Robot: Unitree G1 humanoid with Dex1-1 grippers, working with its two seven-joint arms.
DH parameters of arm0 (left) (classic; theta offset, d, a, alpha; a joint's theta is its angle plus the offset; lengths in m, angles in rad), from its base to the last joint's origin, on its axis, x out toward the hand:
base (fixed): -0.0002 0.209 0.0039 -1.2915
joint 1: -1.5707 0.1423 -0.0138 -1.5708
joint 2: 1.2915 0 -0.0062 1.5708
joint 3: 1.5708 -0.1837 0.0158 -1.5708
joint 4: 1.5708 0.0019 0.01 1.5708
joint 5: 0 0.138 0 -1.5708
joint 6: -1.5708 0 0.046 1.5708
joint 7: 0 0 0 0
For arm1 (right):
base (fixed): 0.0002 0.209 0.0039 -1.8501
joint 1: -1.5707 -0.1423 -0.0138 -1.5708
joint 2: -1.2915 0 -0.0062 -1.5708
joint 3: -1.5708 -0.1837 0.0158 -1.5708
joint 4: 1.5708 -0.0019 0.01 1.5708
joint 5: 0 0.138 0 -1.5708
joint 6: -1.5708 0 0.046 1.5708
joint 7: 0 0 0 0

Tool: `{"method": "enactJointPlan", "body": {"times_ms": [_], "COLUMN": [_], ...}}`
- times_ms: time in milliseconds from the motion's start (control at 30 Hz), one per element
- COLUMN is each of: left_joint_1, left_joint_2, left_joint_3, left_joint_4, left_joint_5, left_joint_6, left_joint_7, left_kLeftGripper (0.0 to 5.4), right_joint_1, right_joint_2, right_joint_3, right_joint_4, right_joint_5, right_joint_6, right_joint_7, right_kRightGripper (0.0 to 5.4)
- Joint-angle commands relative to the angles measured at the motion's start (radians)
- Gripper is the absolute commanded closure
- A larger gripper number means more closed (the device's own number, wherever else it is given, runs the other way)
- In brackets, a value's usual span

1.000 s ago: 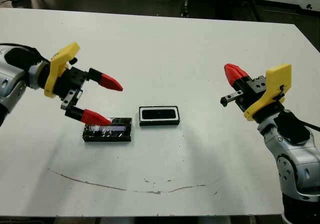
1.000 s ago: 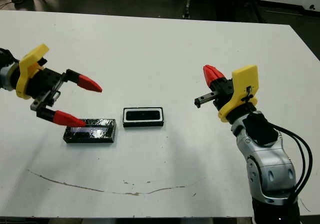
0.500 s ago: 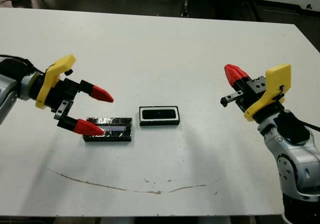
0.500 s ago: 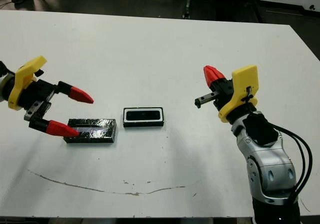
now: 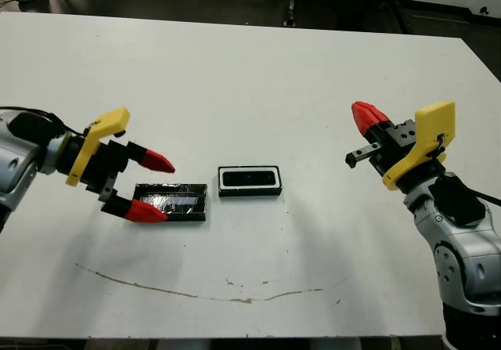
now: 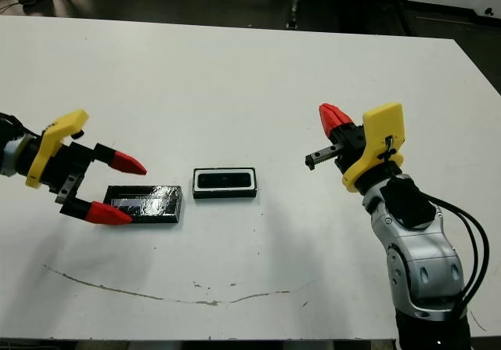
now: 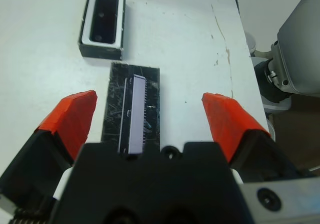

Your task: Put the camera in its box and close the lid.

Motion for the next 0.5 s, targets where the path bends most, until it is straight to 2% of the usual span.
{"method": "enactJointPlan", "body": {"times_ms": [33, 300, 500], "left_joint_1": [0.021, 0.016, 0.018], "left_joint_2": [-0.016, -0.024, -0.041], "left_joint_3": [0.008, -0.006, -0.005], "left_joint_4": [0.000, 0.017, 0.043], "left_joint_5": [0.021, 0.061, 0.094], "left_joint_6": [0.016, 0.038, 0.000], "left_joint_7": [0.001, -0.012, -0.011], "left_kLeftGripper": [0.00, 0.00, 0.00], "right_joint_1": [0.013, 0.018, 0.022], "right_joint_2": [-0.017, -0.016, -0.011], "right_joint_3": [0.000, -0.005, -0.006], "right_joint_4": [0.003, 0.005, 0.003], "right_joint_5": [-0.007, -0.001, 0.000], "right_joint_6": [0.013, 0.007, 0.008], "right_joint_7": [0.002, 0.008, 0.009], "right_kRightGripper": [5.38, 5.38, 5.38]}}
